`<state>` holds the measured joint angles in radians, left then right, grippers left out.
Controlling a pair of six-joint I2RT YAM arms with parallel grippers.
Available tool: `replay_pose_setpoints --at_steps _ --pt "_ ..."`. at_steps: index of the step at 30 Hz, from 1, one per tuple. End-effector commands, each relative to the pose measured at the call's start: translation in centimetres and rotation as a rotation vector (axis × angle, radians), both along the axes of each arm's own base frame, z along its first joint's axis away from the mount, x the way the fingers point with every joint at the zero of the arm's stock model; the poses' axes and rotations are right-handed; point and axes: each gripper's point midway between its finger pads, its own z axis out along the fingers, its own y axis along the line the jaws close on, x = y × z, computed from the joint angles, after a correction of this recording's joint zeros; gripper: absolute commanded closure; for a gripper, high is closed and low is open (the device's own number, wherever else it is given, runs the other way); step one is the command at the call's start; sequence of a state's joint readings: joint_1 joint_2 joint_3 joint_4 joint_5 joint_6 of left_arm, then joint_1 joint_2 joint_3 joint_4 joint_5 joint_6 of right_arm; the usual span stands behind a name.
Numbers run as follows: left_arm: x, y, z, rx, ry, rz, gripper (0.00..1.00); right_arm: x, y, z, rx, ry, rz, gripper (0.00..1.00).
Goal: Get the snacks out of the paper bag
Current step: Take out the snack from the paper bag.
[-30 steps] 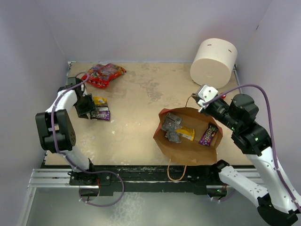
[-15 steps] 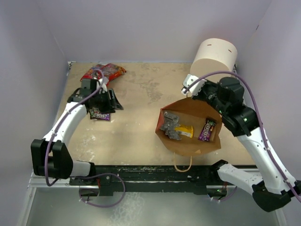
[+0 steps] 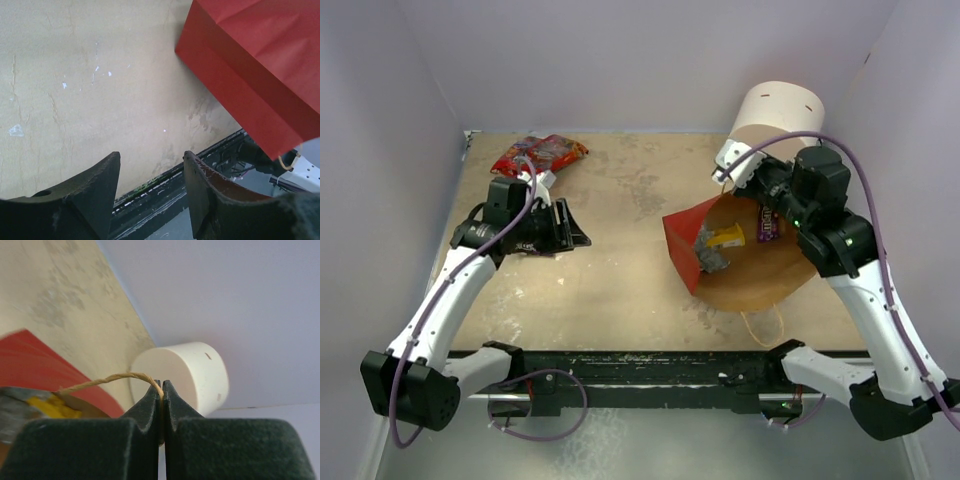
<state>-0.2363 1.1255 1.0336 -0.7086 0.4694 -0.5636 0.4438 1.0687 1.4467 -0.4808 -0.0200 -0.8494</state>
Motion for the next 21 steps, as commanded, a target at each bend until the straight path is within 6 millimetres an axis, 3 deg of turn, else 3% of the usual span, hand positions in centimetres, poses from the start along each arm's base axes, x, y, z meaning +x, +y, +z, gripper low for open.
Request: replay_pose_setpoints --at_steps 1,4,7,12,21 --pt "-1.0 -0.3 2.7 -0.042 -0.050 -0.024 0.42 -3.9 2.8 0.2 0.287 0.102 0.135 1.00" --pt "-1.5 -0.6 3.1 -0.062 -0.054 -0.034 0.42 -6.5 5.7 -4.2 0.454 0.315 0.244 1.00" --pt "-1.9 -0.8 3.4 -0.082 -0.054 -0.046 0.41 -8.8 8.1 -6.8 0.571 0.466 0.340 1.00" --pt "-2.7 -1.4 4.9 -0.145 -0.096 -0.060 0.40 -10.3 10.2 -7.4 0.694 0.528 0.449 1.00" --pt "-4.7 -2.6 8.3 -0.291 -0.274 -0.097 0.38 -9.3 9.7 -7.9 0.614 0.535 0.396 1.00"
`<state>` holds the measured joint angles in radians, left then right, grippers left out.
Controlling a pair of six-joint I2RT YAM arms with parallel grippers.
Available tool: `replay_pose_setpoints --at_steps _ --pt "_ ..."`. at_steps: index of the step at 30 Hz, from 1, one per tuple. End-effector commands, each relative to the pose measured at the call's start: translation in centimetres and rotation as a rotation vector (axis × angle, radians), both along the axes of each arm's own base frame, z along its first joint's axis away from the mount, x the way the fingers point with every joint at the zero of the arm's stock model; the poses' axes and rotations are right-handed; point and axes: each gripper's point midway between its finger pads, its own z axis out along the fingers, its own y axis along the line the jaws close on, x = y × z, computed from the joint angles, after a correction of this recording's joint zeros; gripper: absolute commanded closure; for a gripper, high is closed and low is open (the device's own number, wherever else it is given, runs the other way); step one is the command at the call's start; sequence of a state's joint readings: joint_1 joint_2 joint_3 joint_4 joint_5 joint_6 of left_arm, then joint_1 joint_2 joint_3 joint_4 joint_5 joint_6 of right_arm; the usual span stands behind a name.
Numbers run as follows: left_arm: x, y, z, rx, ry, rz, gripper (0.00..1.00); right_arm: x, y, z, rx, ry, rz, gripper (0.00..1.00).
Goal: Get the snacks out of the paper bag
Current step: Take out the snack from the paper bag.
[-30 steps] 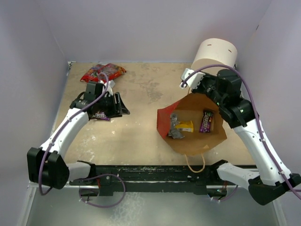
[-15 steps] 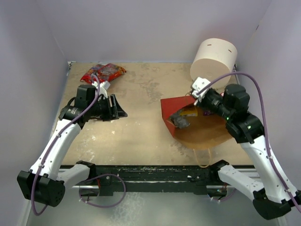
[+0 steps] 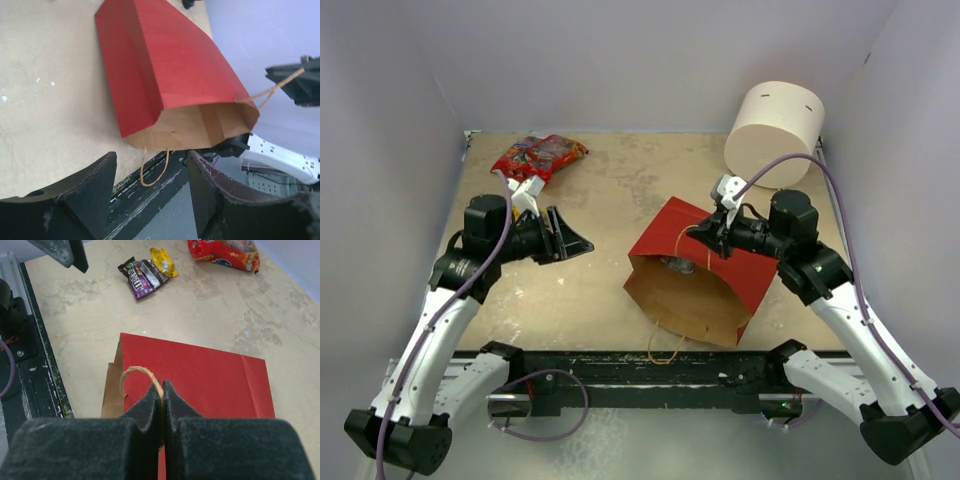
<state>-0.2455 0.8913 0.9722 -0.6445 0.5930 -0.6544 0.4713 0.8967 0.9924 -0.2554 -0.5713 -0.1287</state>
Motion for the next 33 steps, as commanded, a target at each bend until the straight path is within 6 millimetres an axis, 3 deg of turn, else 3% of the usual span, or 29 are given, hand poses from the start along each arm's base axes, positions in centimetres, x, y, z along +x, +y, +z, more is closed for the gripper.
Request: replay_pose_setpoints --at_steps 1,5,8,11,19,25,30,33 --pt "-0.9 -1.5 2.8 -0.131 -0.146 -0.044 0.38 0.2 -0.4 3.0 0.015 -0.065 -0.026 1.00" --pt "-2.5 -2.4 3.4 -0.215 -0.257 -0.057 0.36 1.2 -1.1 3.0 -0.005 -0.065 -0.089 1.00" --pt "-3.3 -3.3 3.5 -0.253 -0.333 -0.066 0.26 1.2 -0.8 3.3 0.002 -0.059 -0.076 1.00" --pt "-3.5 -5.4 3.2 -0.240 -0.404 -0.090 0.26 1.2 -0.5 4.0 0.026 -0.055 -0.072 1.00" --pt "-7.2 -18.3 -1.4 0.015 -0.647 -0.263 0.26 1.9 -0.5 6.4 0.076 -0.092 -0.102 1.00" --pt "-6.3 -23.5 -5.4 0.028 -0.758 -0.252 0.29 1.1 -0.2 6.9 0.067 -0.093 -0.057 1.00" --pt "-4.4 -27.2 -7.9 0.108 -0.848 -0.259 0.48 0.6 -0.3 7.0 0.043 -0.102 -0.038 1.00" --pt "-3.6 -28.9 -9.2 0.107 -0.910 -0.253 0.53 0.2 -0.1 7.6 0.053 -0.109 -0.015 1.00"
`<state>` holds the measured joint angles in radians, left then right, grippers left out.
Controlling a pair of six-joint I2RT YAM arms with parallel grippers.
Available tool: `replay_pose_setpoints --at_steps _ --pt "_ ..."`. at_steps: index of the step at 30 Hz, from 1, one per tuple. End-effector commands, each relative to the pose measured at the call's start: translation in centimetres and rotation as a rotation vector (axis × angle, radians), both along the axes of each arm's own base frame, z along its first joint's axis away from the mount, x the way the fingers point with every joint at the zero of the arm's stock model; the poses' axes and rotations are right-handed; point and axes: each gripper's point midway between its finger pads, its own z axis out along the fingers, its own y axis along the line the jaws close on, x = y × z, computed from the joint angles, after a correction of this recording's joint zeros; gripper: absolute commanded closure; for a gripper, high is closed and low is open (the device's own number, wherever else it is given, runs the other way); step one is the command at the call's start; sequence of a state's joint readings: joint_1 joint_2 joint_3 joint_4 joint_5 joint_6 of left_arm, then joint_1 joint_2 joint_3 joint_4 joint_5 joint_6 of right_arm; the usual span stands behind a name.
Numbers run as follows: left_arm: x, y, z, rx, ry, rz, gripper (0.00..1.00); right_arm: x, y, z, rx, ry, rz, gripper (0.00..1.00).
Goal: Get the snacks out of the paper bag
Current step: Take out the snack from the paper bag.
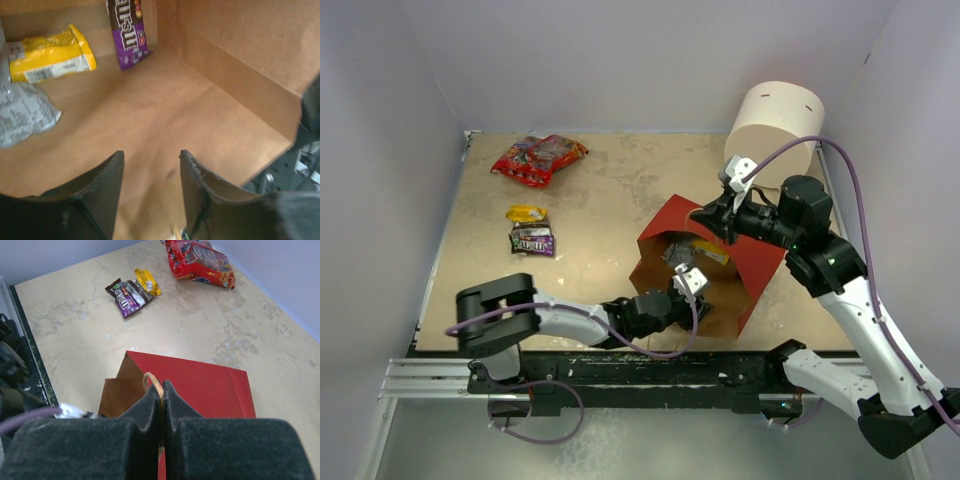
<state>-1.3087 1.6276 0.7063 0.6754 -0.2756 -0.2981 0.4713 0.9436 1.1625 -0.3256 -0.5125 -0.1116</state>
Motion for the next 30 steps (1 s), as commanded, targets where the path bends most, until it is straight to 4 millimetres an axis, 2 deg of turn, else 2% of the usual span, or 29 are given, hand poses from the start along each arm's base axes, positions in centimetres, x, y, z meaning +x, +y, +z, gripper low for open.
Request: replay_pose_setpoints --at_steps 1,4,7,11,17,22,26,30 --pt "2.4 -3.6 4.8 -0.189 -0.192 0.022 0.54 -1.1 0.4 3.1 0.034 -0.072 0.061 1.00" --pt "3.5 -5.2 3.3 -0.179 -0.206 0.036 0.57 -1.6 0.5 3.3 0.041 -0.073 0.083 1.00" --pt "5.3 -6.0 2.0 -0.206 -0.191 0.035 0.61 -2.0 0.4 3.3 0.048 -0.072 0.085 1.00" --pt "6.9 -7.4 1.5 -0.256 -0.246 0.004 0.63 -2.3 0.6 3.0 0.054 -0.048 0.098 1.00" --pt "9.0 -9.9 0.9 -0.302 -0.321 -0.021 0.56 -1.9 0.9 2.9 0.047 -0.029 0.102 1.00" --pt "10.7 -10.9 0.1 -0.308 -0.356 -0.019 0.54 -2.3 0.9 2.5 0.033 0.002 0.121 1.00" --pt "12.0 -11.8 -0.1 -0.339 -0.367 -0.007 0.47 -2.5 0.9 2.3 0.020 0.010 0.128 1.00" --pt "12.4 -13.4 -0.6 -0.344 -0.370 -0.023 0.41 -2.7 0.9 2.1 0.017 0.028 0.137 1.00"
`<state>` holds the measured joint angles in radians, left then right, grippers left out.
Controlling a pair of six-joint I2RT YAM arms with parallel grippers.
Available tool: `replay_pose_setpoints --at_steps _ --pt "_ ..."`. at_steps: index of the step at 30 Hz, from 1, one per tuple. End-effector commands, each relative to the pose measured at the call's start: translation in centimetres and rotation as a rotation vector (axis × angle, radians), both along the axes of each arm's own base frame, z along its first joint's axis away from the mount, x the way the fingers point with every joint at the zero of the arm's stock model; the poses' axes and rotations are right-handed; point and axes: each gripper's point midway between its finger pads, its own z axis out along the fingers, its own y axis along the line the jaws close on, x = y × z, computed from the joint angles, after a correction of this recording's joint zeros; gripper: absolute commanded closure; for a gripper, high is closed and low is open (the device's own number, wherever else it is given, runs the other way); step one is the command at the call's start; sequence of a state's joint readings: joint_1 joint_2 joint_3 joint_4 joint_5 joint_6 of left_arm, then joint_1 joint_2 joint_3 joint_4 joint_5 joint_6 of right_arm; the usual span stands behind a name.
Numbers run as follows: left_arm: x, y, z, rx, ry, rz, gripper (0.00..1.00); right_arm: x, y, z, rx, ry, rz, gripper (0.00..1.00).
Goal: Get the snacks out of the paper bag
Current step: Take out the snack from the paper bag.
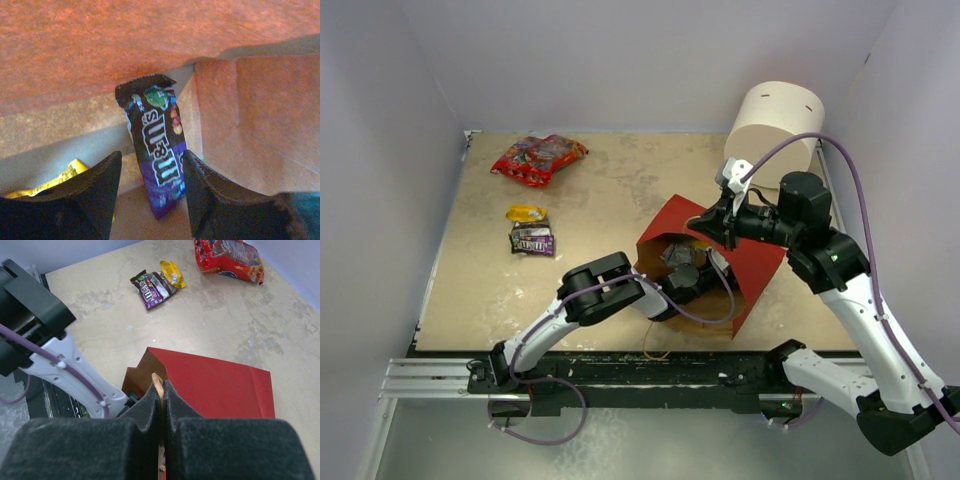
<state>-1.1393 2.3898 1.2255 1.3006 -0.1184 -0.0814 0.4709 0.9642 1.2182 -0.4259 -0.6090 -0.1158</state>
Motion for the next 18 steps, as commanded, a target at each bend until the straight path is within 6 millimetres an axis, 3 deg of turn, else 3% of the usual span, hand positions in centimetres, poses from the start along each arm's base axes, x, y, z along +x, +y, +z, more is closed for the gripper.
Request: replay_pose_setpoints --at_steps 1,12,18 --pt "0.5 -1.8 2.5 -0.094 -0.067 -0.035 0.38 -0.9 0.3 2.2 0.028 -0.036 0.044 1.00" --pt "3.0 -3.2 -0.9 -0.026 -0.030 0.056 0.32 -1.2 0.0 2.3 0.019 -0.024 0.036 1.00" --pt "3.6 -3.8 -2.0 0.004 -0.011 0.075 0.47 -1.0 0.0 2.6 0.019 -0.029 0.029 1.00"
